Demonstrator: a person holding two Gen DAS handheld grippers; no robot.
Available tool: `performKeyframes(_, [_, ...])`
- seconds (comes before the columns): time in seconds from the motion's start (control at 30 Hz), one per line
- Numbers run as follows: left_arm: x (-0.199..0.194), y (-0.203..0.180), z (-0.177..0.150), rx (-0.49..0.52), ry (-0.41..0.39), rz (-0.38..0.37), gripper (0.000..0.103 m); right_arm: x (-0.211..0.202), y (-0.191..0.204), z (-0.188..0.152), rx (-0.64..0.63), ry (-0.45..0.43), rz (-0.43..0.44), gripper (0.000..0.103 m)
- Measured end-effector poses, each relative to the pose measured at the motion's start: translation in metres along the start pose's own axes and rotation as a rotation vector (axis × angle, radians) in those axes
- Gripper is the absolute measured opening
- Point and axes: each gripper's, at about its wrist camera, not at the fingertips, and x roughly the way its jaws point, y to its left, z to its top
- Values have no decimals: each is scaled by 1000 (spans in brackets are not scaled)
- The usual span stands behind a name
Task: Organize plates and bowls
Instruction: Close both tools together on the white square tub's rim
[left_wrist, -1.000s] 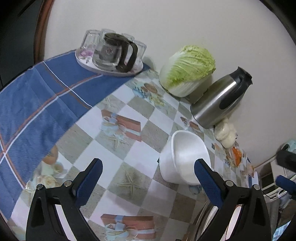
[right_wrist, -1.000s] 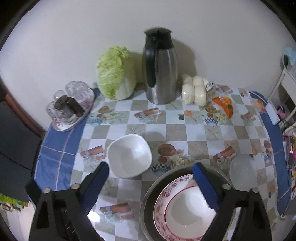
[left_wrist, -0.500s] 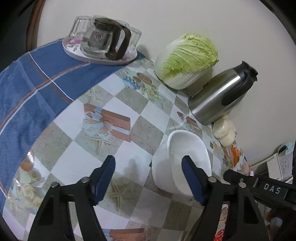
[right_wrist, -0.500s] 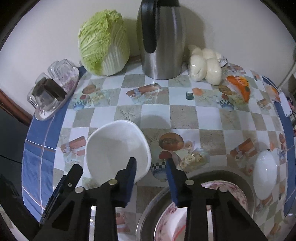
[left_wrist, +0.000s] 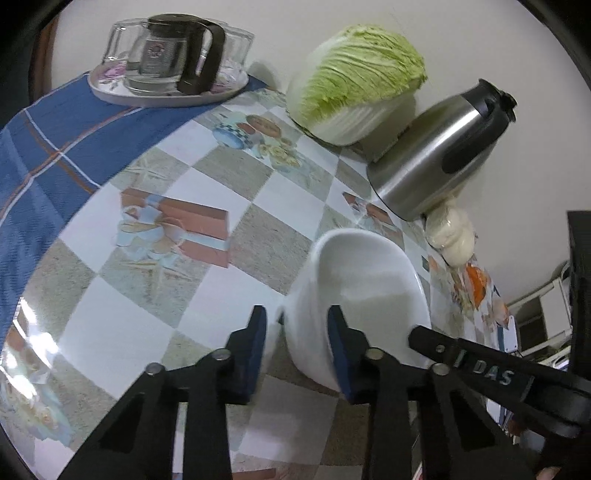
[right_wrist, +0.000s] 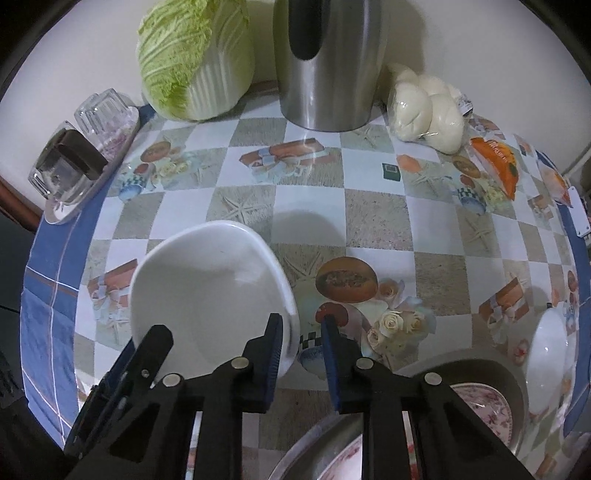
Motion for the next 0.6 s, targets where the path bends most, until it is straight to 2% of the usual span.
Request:
performKeyframes(0.2, [11,-8,-1,29,13,17,28,16,2,2,7,42,0,20])
performKeyframes(0.37, [19,-2,-2,-13,33,-7,30,24,2,3,23,63,17,19])
performKeyframes(0.6, [22,1,-4,-21,42,-28,23,27,4,3,25,78,33,19])
